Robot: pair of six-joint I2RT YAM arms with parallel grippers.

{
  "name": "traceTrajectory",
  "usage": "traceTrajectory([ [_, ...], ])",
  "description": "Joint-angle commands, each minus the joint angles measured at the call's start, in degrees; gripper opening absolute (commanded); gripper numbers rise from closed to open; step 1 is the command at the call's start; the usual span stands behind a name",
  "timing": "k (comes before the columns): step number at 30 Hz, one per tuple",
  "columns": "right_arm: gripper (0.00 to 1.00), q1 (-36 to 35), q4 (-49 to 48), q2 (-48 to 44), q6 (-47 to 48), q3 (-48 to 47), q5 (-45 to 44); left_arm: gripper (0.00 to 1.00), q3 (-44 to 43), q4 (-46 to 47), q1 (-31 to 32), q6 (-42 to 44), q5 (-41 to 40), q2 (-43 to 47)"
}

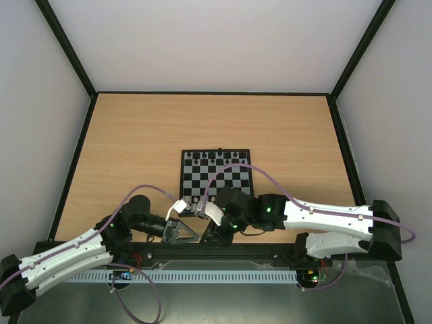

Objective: Set up the chess pieces on the board
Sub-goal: Place the chess piece on the chessboard.

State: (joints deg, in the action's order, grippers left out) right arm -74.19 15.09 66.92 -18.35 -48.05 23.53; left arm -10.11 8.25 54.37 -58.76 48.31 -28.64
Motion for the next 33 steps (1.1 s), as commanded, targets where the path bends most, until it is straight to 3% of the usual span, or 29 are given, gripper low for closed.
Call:
traceTrajectory([
  [1, 0.05, 0.28, 0.46, 0.19, 0.40, -0.97, 0.25, 0.20, 0.92, 0.58, 0.30, 0.21, 0.99, 0.30],
  [10, 0.10, 0.28, 0.64, 0.23, 0.35, -0.93, -0.30, 0.12, 0.84, 0.45, 0.30, 0.06, 0.35, 0.21],
  [20, 0.59, 2.31, 1.41, -3.30, -2.52, -0.58, -5.58, 0.10, 0.38, 0.66, 0.30, -0.73, -3.33, 0.98],
  [26, 0.67, 13.98, -0.80, -8.30, -6.23, 2.24, -3.19, 0.09, -1.62, 3.13, 0.01, -1.43, -9.13, 0.47],
  [33, 0.68, 33.09, -12.54, -8.14, -15.35, 7.12, 14.18, 0.04, -7.68, 4.99, -2.27, 1.49, -18.27, -4.19],
])
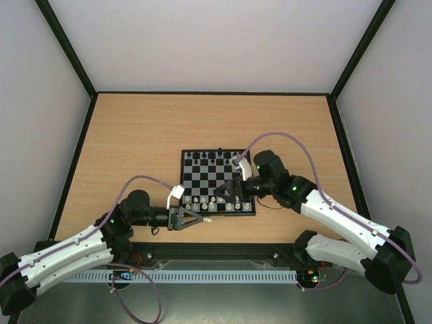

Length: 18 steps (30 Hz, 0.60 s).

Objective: Set up the chess pieces on the board
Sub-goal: Place the chess piece on the chessboard.

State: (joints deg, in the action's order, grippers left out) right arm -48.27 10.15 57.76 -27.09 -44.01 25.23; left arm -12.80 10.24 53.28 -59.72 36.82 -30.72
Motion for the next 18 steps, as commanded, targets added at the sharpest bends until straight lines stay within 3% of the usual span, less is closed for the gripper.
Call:
traceTrajectory([
  [1, 0.68, 8.67, -10.24, 1.60, -8.07, 3.79, 15.15, 0.04, -5.89, 2.80, -1.57, 3.37, -7.94, -2.82],
  [7, 0.69, 11.08, -22.24, 0.54, -15.21, 7.34, 23.92, 0.04, -10.42, 2.71, -2.87, 6.43, -12.02, -5.84],
  [18, 0.68, 11.22, -36.79, -3.92, -27.12, 11.66, 28.71, 0.04, -8.51, 13.65, -5.95, -0.90, -11.16, -7.31],
])
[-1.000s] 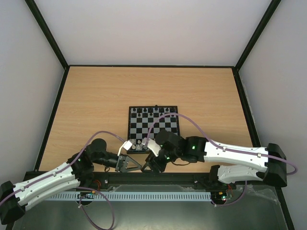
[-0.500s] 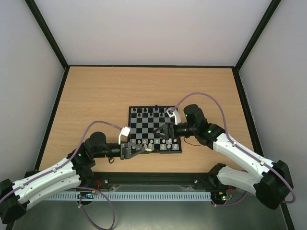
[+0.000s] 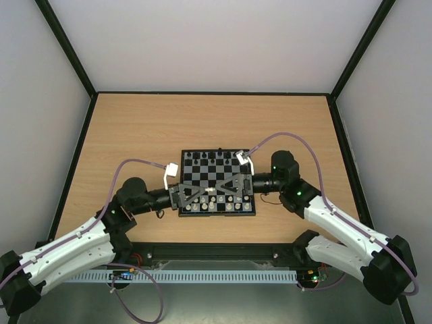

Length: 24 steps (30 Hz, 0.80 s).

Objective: Set up the chess pieces on the board
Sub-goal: Place the chess piece on the chessboard.

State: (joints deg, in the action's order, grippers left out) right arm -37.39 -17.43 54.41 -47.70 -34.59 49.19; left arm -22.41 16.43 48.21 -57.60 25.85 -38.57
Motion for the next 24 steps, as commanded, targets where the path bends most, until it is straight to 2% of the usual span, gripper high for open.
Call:
traceTrajectory([
  [1, 0.67, 0.37, -11.30, -0.40, -7.66, 2.66, 5.15, 0.04, 1.55, 8.39, -1.15, -3.91, -0.14, 0.86],
  [8, 0.64, 0.34, -19.48, 0.49, -13.09, 3.59, 7.15, 0.05, 3.96, 14.06, -2.14, -8.47, 1.16, 2.09],
  [20, 0.51, 0.30, -17.84, 4.27, -12.90, 1.18, 7.12, 0.05, 5.56, 18.57, -2.50, -11.36, 2.83, 1.26],
  [24, 0.50, 0.30, -17.72, 4.36, -12.79, 0.17, 7.61, 0.05, 5.99, 19.10, -2.52, -11.64, 2.87, 0.79],
])
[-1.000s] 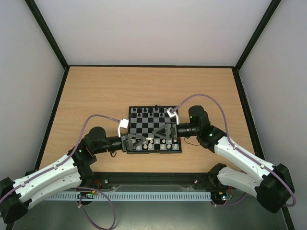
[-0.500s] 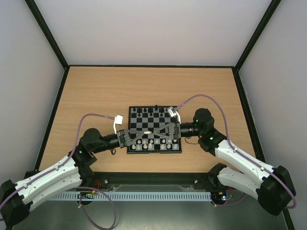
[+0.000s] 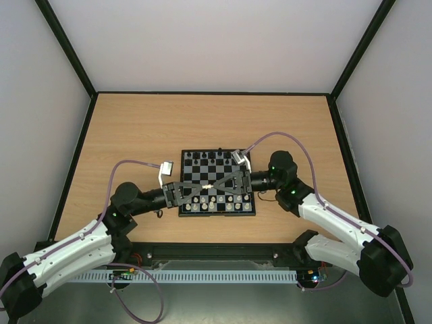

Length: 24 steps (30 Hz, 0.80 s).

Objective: Set up the chess pieces on the board
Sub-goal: Place the chess piece on the chessboard.

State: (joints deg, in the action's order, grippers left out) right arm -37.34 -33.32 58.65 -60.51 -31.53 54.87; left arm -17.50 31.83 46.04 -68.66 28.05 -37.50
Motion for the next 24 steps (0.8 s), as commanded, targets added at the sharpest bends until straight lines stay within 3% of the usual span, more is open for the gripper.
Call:
traceTrajectory([
  [1, 0.50, 0.25, -1.63, 0.21, 0.16, -3.18, 1.99, 0.05, 1.14, 3.75, -0.34, -0.60, 0.65, -0.33],
  [18, 0.36, -3.74, 1.31, 3.48, 3.03, -6.08, 1.57, 0.04, 1.72, 4.38, -0.43, -0.59, 0.64, -1.33],
  [24, 0.25, -4.26, 2.79, 3.07, 4.22, -5.92, 1.39, 0.04, 1.95, 4.46, -0.65, -0.64, 0.46, -1.44],
])
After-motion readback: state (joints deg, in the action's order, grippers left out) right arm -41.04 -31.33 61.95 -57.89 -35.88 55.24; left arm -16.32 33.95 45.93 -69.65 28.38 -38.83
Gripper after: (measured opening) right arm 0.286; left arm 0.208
